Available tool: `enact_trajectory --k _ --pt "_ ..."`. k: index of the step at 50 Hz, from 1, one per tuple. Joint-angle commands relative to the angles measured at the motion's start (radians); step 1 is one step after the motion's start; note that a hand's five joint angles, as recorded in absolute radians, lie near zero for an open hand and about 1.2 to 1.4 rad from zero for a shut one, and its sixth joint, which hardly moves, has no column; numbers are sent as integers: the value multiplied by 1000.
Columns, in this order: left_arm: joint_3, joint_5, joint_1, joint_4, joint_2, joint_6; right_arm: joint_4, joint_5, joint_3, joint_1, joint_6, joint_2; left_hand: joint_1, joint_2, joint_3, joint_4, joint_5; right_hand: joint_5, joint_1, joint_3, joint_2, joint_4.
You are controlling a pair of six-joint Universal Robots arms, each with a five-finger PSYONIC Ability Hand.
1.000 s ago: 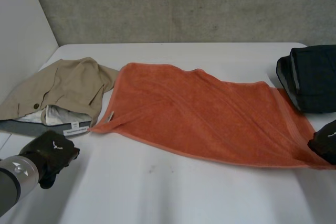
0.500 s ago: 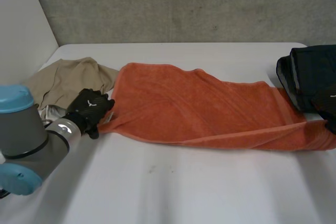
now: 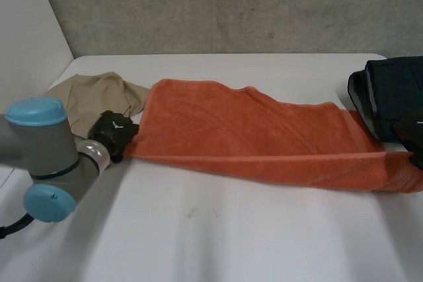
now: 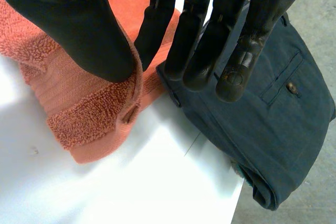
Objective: Fold the laundry.
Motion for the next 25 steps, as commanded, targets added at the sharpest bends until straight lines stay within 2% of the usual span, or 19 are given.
enact_trajectory --k 1,6,7,10,14,20,24,25 --pt "-185 -106 -15 -221 311 147 200 -2 -7 2 -140 -29 234 202 208 200 249 224 397 210 217 202" --pt "-331 -117 -12 -422 476 276 436 2 1 -5 -295 -58 234 202 208 200 249 224 397 210 217 202" --pt "-369 -118 -9 -483 521 303 459 1 1 -6 -309 -60 234 202 208 200 249 224 397 210 217 202" --pt "-428 -117 -2 -548 592 308 493 -10 -5 -12 -312 -73 234 202 208 200 249 224 397 210 217 202" --pt "-485 -115 2 -550 648 313 495 -31 12 -54 -306 -84 234 202 208 200 249 224 397 210 217 202" --pt "-492 -107 10 -538 643 310 476 -54 32 -81 -334 -84 234 202 208 200 249 224 397 210 217 202" --pt "-425 -107 8 -449 562 306 368 -57 15 -72 -317 -67 234 202 208 200 249 224 397 210 217 202" --pt "-384 -109 7 -397 521 306 295 -50 4 -66 -300 -51 234 202 208 200 249 224 397 210 217 202"
